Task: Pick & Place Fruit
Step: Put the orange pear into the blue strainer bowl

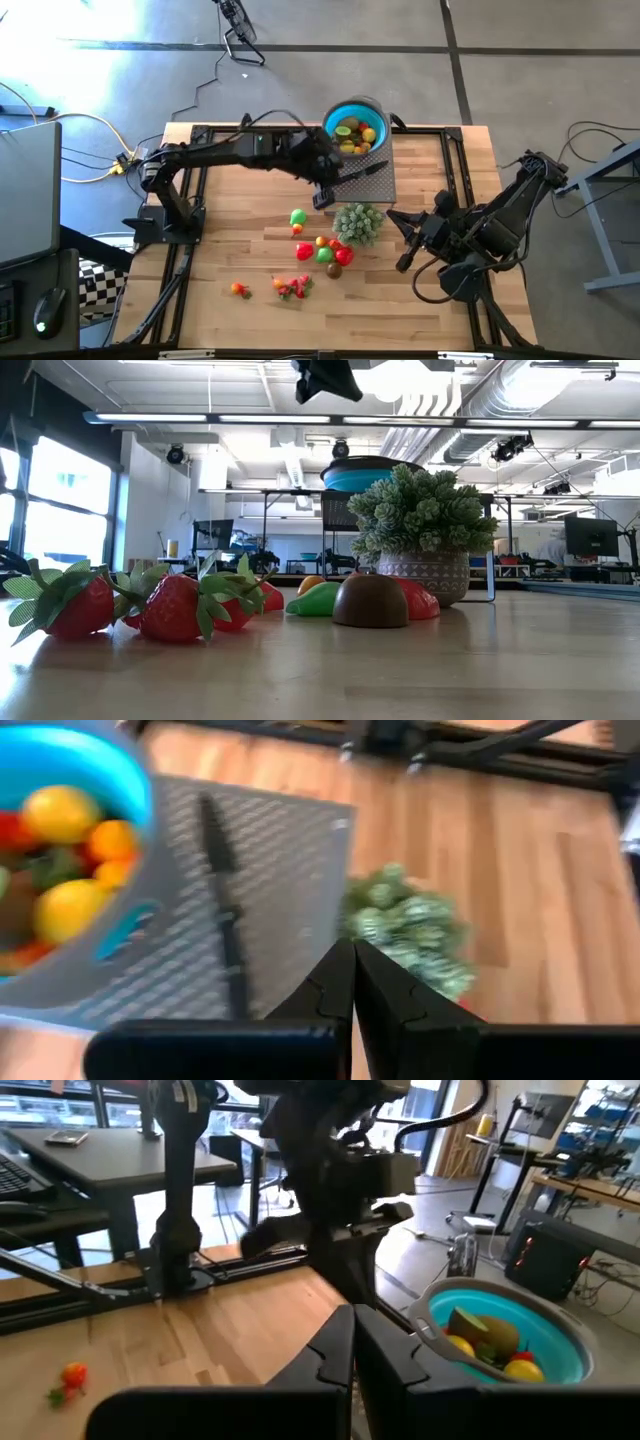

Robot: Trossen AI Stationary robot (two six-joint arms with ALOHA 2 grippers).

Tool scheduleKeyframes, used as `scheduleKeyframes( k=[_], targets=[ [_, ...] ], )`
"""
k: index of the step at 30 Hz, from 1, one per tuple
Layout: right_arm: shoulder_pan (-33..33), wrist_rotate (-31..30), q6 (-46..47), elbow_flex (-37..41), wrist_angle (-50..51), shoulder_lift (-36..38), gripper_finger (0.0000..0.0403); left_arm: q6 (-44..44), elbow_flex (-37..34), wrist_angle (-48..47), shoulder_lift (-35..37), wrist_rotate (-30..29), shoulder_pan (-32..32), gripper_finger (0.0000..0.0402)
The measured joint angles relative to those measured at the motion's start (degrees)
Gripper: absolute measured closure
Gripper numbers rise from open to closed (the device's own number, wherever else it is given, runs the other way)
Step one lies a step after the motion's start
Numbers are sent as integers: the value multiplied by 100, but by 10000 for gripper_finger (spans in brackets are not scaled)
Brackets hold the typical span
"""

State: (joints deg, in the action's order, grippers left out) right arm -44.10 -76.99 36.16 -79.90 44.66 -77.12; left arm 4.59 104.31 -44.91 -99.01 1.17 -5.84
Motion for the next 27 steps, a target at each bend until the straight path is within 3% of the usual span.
scheduleKeyframes(
  k=[10,19,27],
  targets=[
    [2,79,-29,0,-60,0,398,641,-1907,2758,797,-68,878,400],
    [203,81,-42,0,-49,0,398,640,-3256,3438,1997,-904,1319,400],
    [550,109,-44,0,-60,0,398,639,-4215,3897,2946,-1052,1672,401]
  ],
)
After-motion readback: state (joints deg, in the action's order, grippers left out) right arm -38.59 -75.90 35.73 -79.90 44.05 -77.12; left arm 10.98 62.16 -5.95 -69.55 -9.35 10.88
